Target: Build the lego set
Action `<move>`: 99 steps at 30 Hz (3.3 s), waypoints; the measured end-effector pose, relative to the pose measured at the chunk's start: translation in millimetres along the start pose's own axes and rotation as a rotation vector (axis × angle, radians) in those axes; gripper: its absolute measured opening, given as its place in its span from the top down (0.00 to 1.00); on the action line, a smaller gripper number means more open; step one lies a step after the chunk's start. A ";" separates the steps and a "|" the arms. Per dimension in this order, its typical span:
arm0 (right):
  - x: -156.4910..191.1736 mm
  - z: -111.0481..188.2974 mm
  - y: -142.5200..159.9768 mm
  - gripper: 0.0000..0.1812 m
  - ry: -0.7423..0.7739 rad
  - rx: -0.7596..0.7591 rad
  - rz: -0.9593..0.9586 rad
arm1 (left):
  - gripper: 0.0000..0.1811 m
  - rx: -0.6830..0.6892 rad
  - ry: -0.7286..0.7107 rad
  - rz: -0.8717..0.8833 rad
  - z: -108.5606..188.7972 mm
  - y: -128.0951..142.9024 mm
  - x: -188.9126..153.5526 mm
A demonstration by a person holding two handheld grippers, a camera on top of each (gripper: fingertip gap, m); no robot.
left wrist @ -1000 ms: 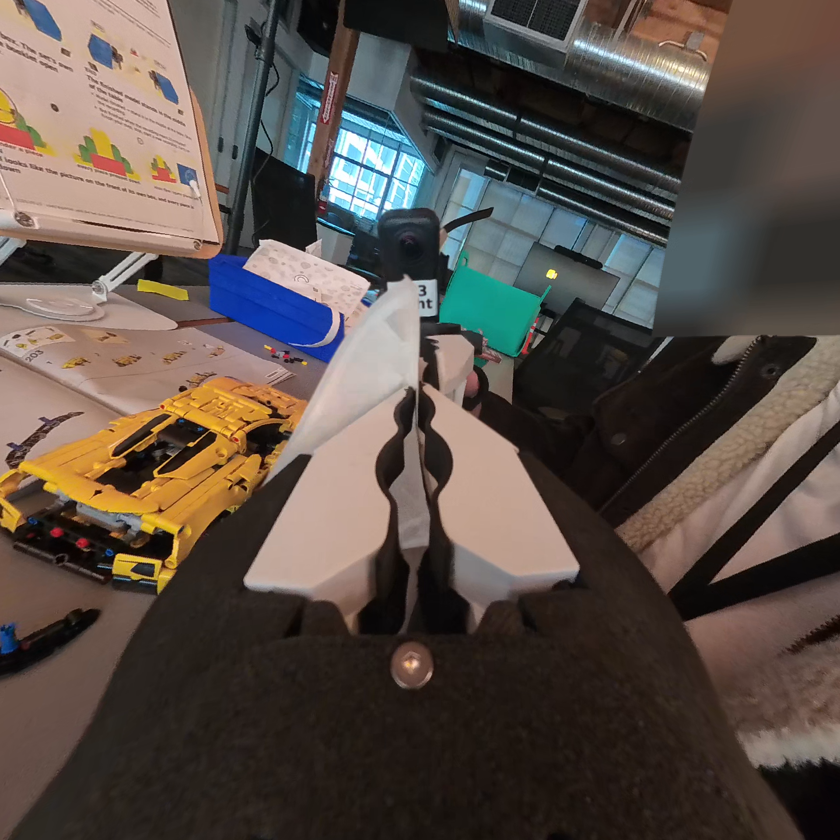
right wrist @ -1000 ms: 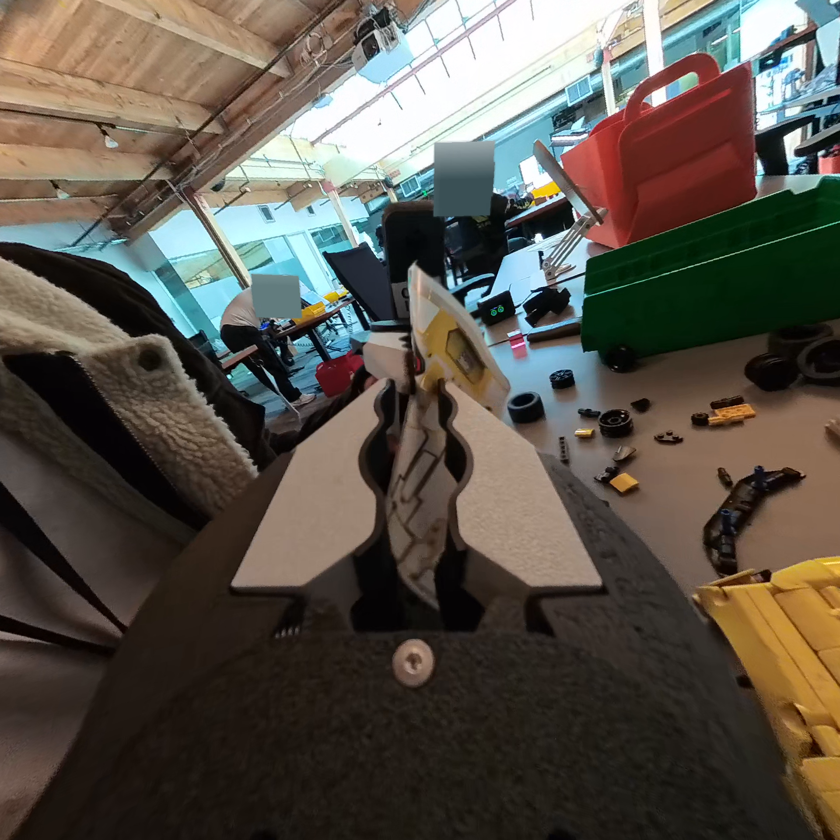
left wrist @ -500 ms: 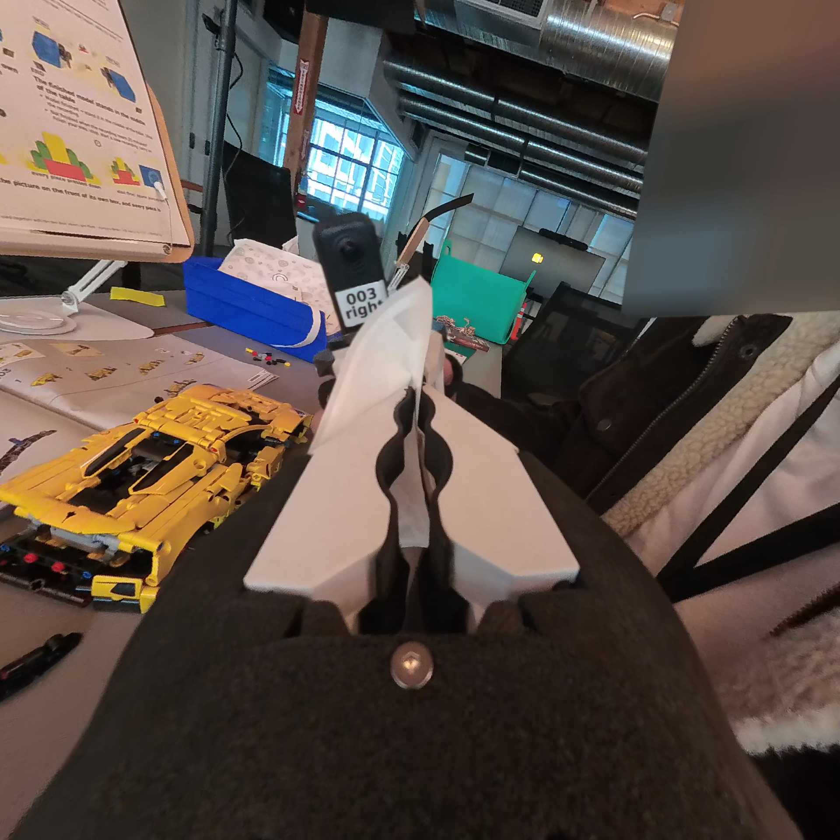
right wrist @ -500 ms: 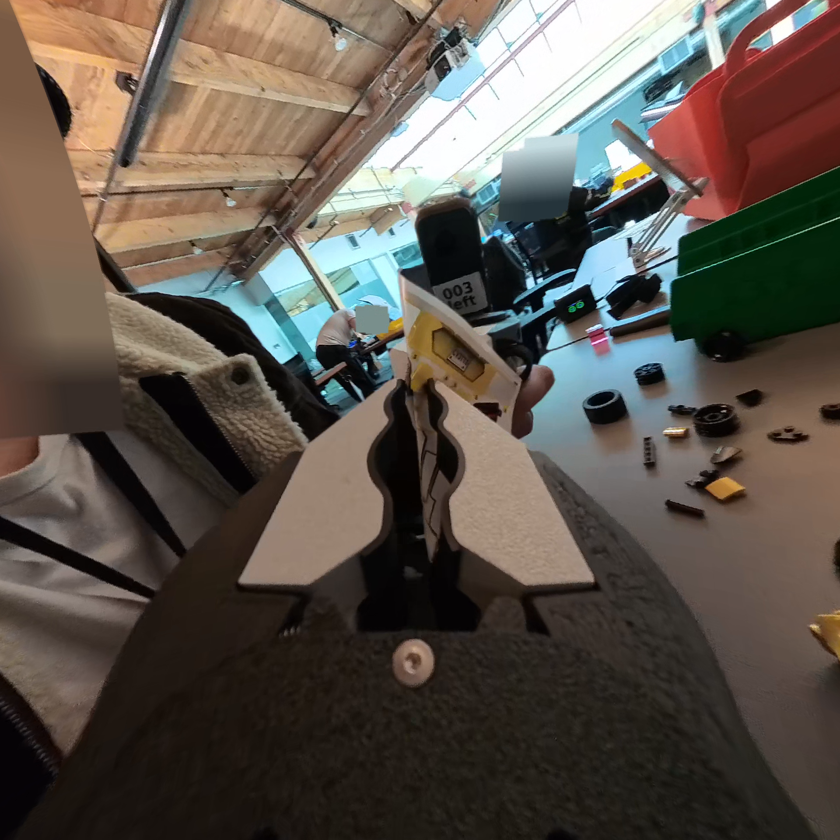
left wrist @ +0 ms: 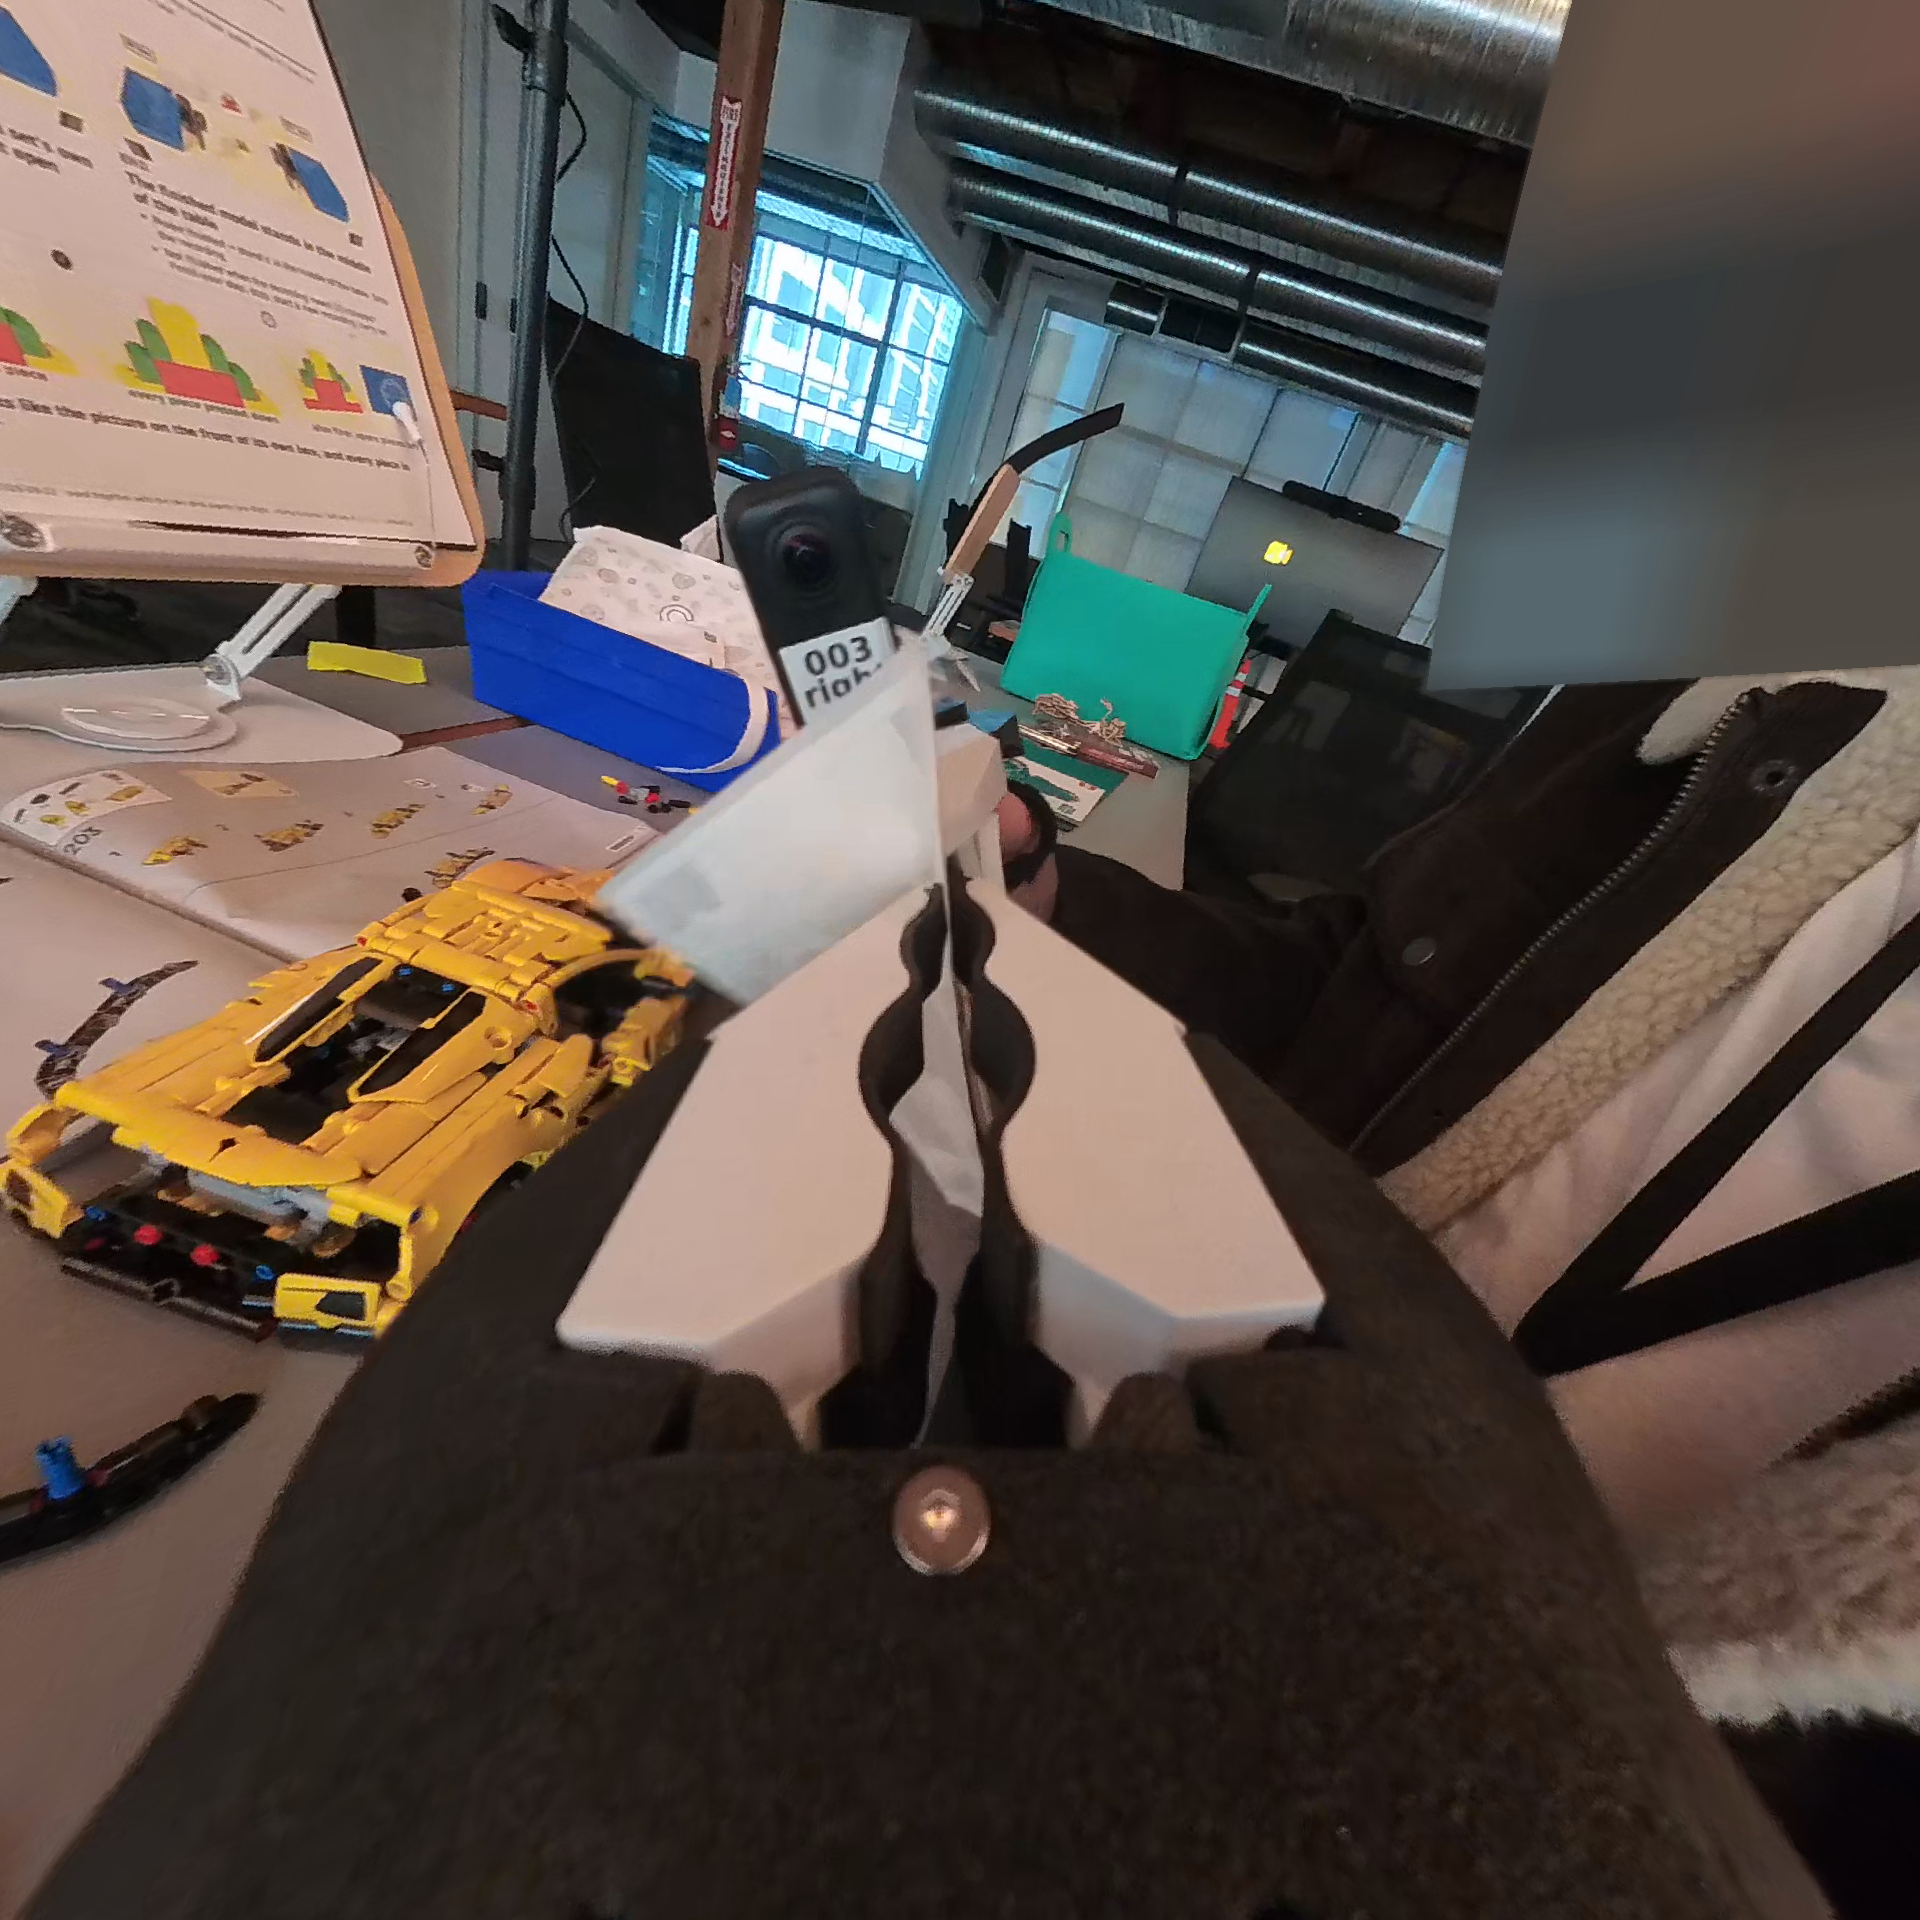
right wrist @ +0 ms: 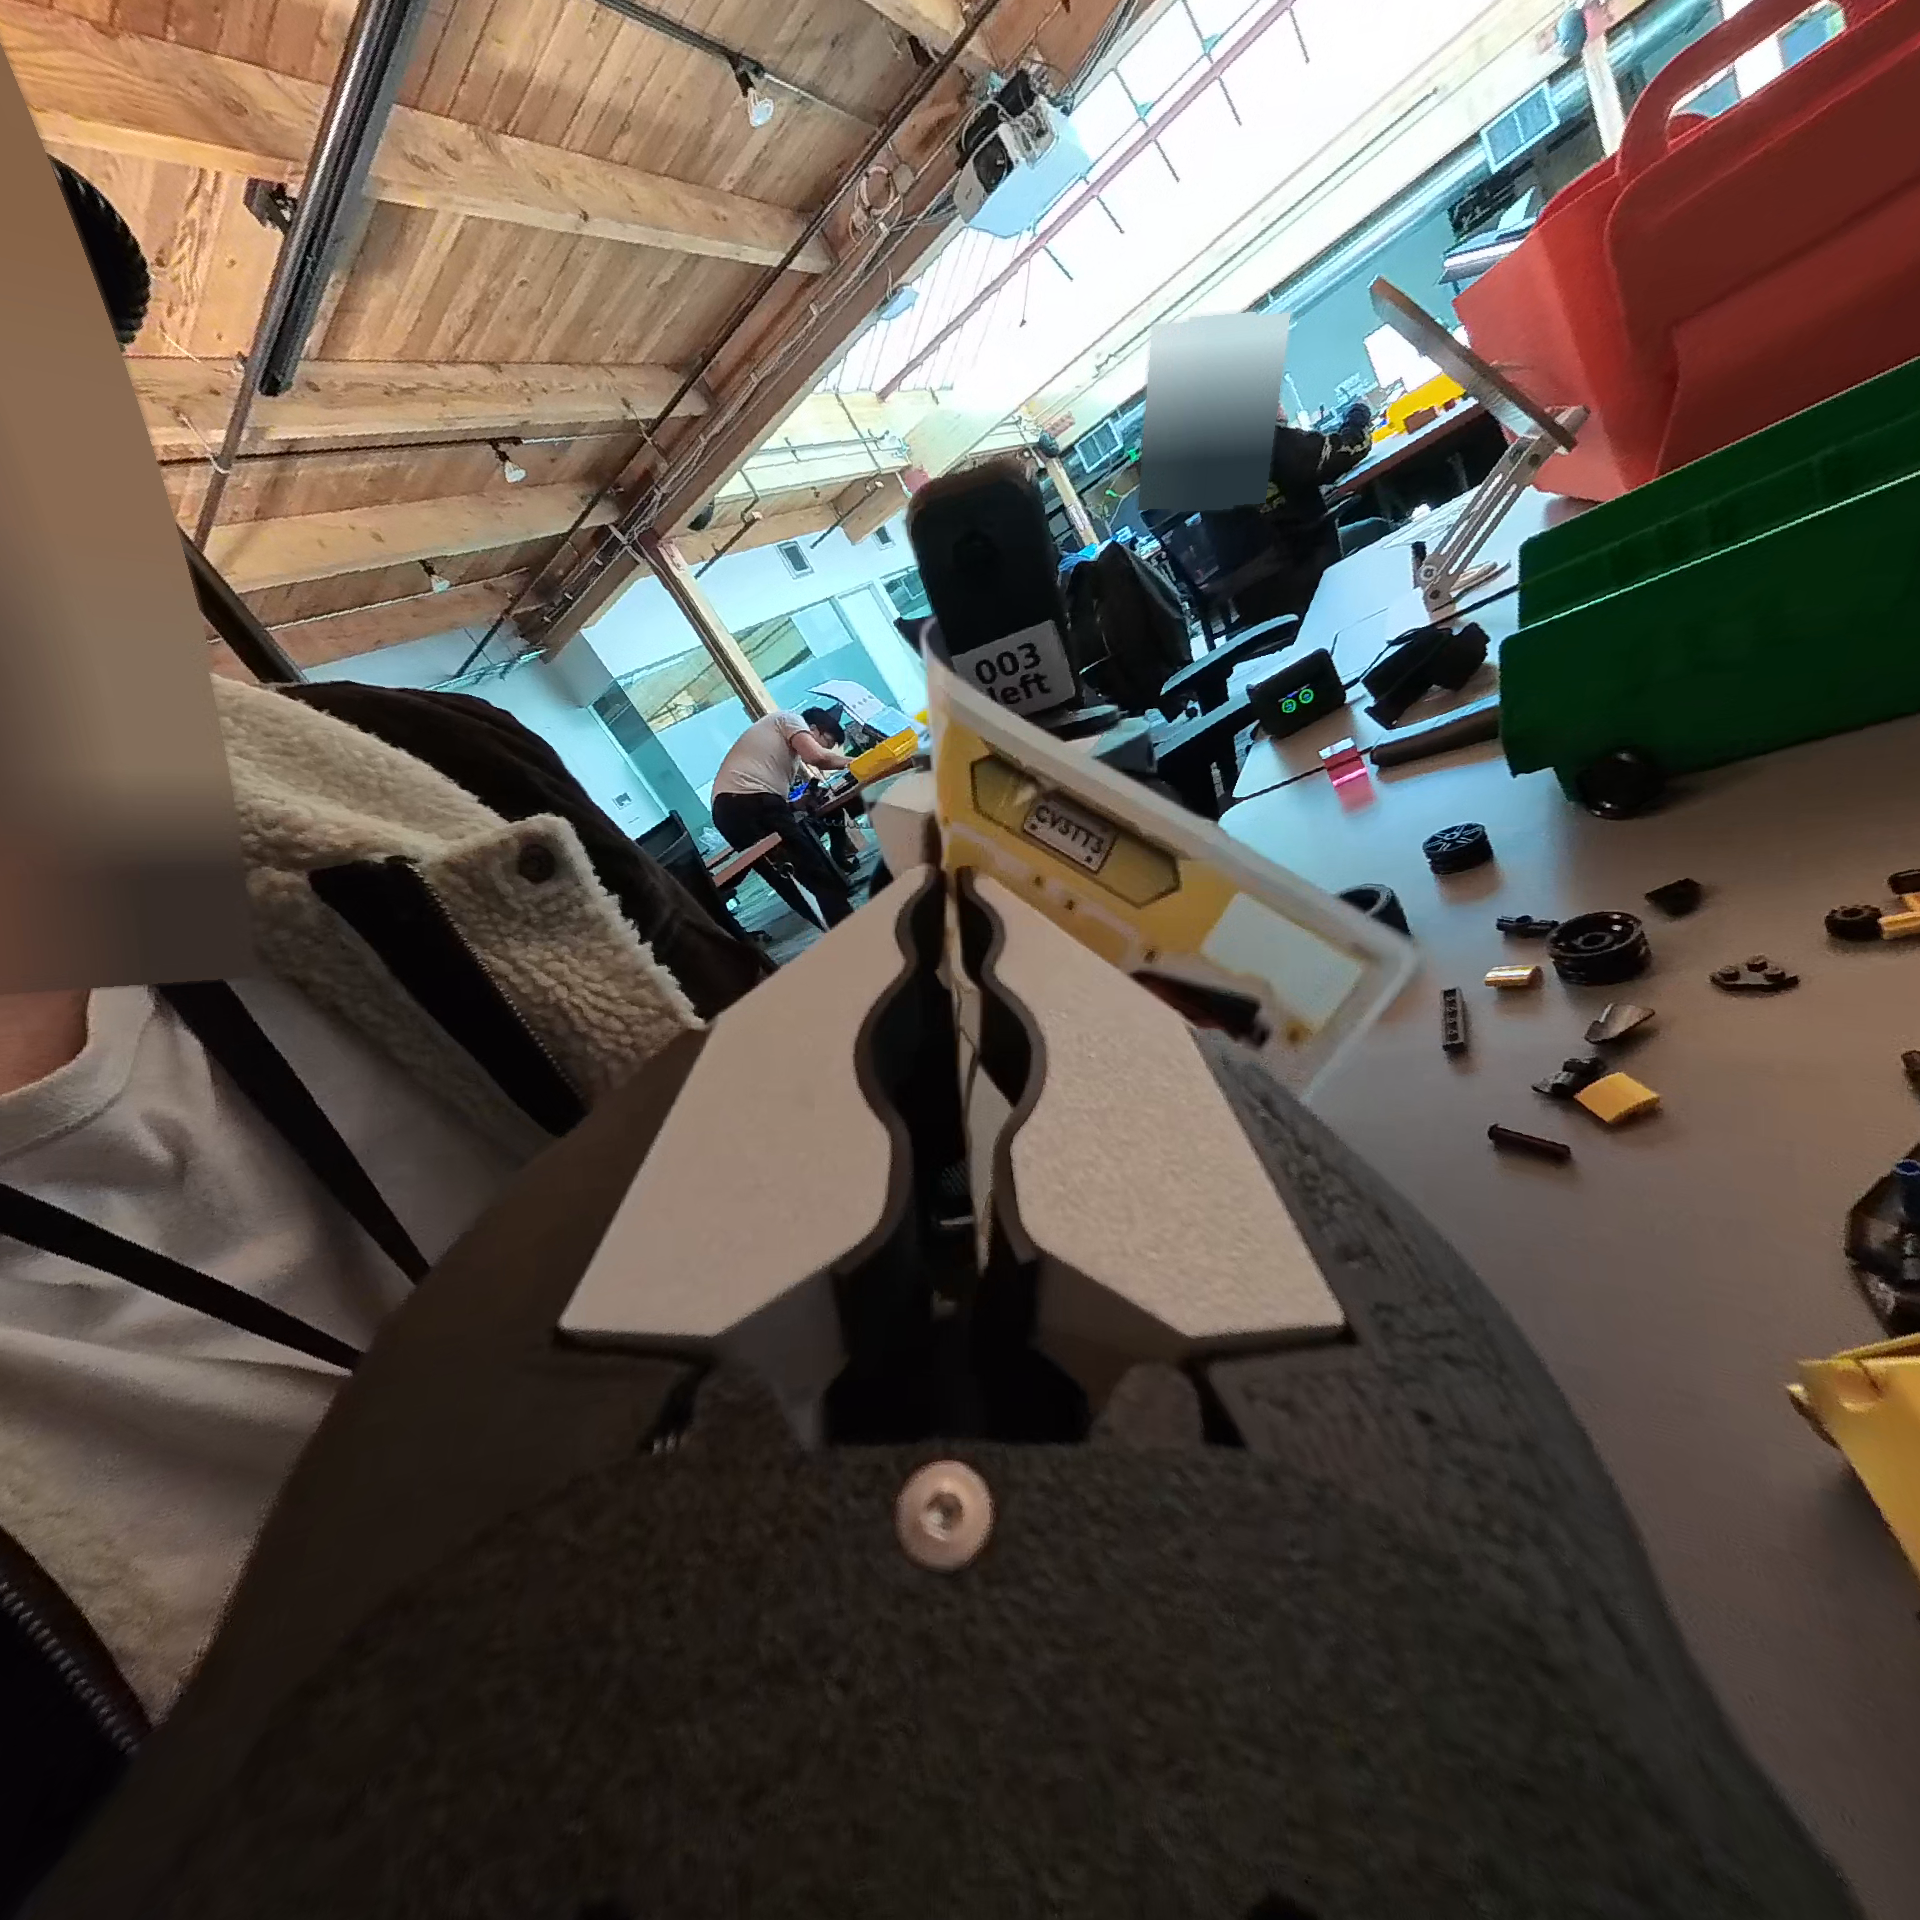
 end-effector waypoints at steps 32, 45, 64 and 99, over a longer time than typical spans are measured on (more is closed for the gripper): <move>-17.9 49.3 -35.4 1.00 0.323 -0.149 0.219 | 1.00 -0.229 -1.200 0.458 356.4 86.9 44.6; 6.2 127.0 -1.1 1.00 0.685 -0.105 0.227 | 0.74 0.121 -1.443 0.528 402.0 120.8 106.0; 30.4 120.2 108.4 1.00 1.388 0.574 0.753 | 0.62 0.129 -1.093 -0.125 197.9 -13.6 39.4; -9.5 95.7 147.6 1.00 1.625 0.917 0.774 | 0.93 0.794 -0.090 -0.258 -111.0 157.8 44.7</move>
Point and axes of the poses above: each gripper's, where its closed fingertips meet, z back along the fingers, y out of its underside, x = y × z across the jaws, the point moved 4 cm from there along z, back along the fingers, and after that the axes turned 6 degrees about x, right-handed, at the moved point
